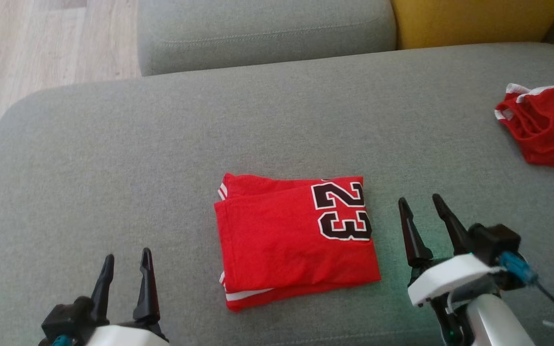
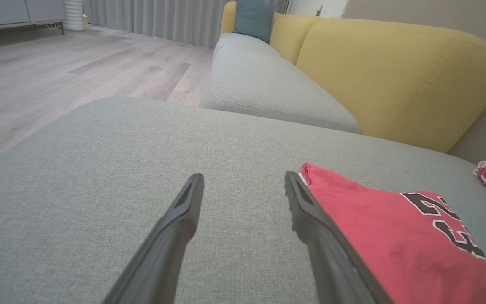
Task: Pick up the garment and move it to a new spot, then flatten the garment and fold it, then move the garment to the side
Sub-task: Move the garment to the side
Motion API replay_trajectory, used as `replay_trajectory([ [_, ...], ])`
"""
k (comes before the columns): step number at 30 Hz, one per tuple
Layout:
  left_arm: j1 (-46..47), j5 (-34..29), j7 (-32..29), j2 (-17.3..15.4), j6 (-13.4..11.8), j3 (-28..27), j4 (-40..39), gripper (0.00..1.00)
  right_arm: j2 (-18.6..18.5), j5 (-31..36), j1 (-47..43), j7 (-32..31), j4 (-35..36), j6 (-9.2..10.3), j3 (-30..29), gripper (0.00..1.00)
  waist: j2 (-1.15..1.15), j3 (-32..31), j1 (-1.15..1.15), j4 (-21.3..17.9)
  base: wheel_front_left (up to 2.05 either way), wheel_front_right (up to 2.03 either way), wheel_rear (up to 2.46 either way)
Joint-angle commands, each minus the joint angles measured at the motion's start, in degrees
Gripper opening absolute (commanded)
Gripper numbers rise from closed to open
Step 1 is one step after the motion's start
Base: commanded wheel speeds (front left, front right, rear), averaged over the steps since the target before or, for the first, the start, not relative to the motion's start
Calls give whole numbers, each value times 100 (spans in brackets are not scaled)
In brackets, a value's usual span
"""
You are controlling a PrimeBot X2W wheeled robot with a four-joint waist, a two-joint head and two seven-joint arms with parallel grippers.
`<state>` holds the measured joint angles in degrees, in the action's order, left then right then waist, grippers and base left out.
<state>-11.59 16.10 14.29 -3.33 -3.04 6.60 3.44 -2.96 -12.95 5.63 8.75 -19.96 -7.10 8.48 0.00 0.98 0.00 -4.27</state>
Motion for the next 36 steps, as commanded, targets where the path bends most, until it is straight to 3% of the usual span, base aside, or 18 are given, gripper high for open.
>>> replay_trajectory([
  [1, 270, -92, 71, 36, 21, -205, -161, 100, 8, 45, 351, -145, 138, -39, 87, 100, 0, 35, 0, 32, 0, 0, 0],
  [6, 372, -70, 71, 41, 55, -186, -126, 100, -16, 21, 627, -1222, -49, -39, 135, 100, 0, 160, 0, 170, 0, 0, 0],
  [11, 482, 26, 71, 44, 53, -130, -105, 100, -189, -405, 860, -2027, -270, -39, 220, 100, 0, 327, 0, 350, 0, 0, 0],
  [27, 722, 199, 71, 45, -34, 41, -54, 100, -499, -1393, 1274, -3256, -969, -39, 661, 100, 0, 647, 0, 794, 0, 0, 0],
  [28, 723, 201, 71, 45, -38, 42, -54, 100, -523, -1446, 1285, -3292, -979, -39, 696, 95, 0, 649, 0, 803, 0, 0, 0],
  [29, 724, 202, 71, 45, -41, 42, -54, 100, -547, -1485, 1295, -3305, -985, -39, 724, 67, 0, 649, 0, 809, 0, 0, 0],
  [30, 723, 203, 71, 45, -45, 41, -55, 100, -567, -1518, 1303, -3323, -993, -39, 757, 47, 0, 649, 0, 811, 0, 0, 0],
  [33, 710, 197, 71, 45, -56, 32, -63, 100, -605, -1609, 1330, -3349, -1015, -39, 843, 19, 0, 646, 0, 793, 0, 0, 0],
  [34, 706, 192, 71, 45, -56, 31, -67, 100, -614, -1632, 1342, -3348, -1020, -39, 871, 0, 0, 646, 0, 781, 0, 0, 0],
  [36, 699, 175, 71, 45, -53, 31, -80, 100, -640, -1669, 1379, -3306, -1008, -39, 911, 0, 0, 646, 0, 743, 0, 0, 0],
])
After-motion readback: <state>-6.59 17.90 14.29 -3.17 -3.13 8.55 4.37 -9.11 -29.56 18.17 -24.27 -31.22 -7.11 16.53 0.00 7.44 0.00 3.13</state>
